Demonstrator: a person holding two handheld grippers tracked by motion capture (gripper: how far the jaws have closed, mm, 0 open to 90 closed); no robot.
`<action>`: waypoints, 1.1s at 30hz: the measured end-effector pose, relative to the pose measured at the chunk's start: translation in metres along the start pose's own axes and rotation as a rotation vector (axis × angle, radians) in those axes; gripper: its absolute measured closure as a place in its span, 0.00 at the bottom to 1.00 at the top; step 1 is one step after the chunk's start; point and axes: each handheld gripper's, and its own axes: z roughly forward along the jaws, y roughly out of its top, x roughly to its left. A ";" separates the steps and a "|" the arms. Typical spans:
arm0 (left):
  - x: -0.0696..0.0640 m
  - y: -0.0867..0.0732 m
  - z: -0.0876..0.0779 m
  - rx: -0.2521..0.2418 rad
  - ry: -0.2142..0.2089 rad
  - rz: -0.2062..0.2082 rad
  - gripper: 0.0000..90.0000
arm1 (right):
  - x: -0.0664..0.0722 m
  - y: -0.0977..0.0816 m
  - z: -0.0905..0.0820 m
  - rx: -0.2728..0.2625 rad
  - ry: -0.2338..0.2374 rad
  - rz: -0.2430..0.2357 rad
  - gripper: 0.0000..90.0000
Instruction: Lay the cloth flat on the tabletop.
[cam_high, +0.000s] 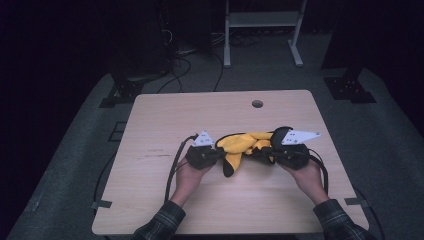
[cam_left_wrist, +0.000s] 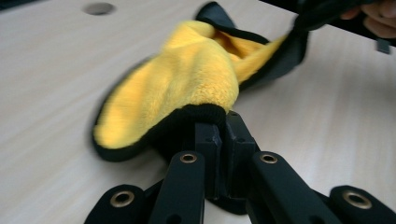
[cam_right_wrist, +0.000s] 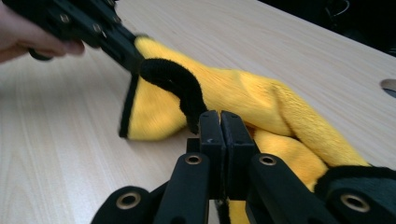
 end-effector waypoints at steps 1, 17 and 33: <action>0.005 0.000 -0.005 -0.005 0.013 -0.011 0.96 | -0.002 0.000 -0.002 -0.001 -0.007 0.002 0.97; 0.079 -0.022 -0.062 -0.020 0.235 -0.101 0.96 | -0.033 -0.024 -0.043 -0.006 -0.132 0.062 0.98; 0.074 -0.036 -0.064 0.039 0.266 -0.043 0.68 | -0.042 -0.044 -0.040 0.065 -0.150 0.090 0.97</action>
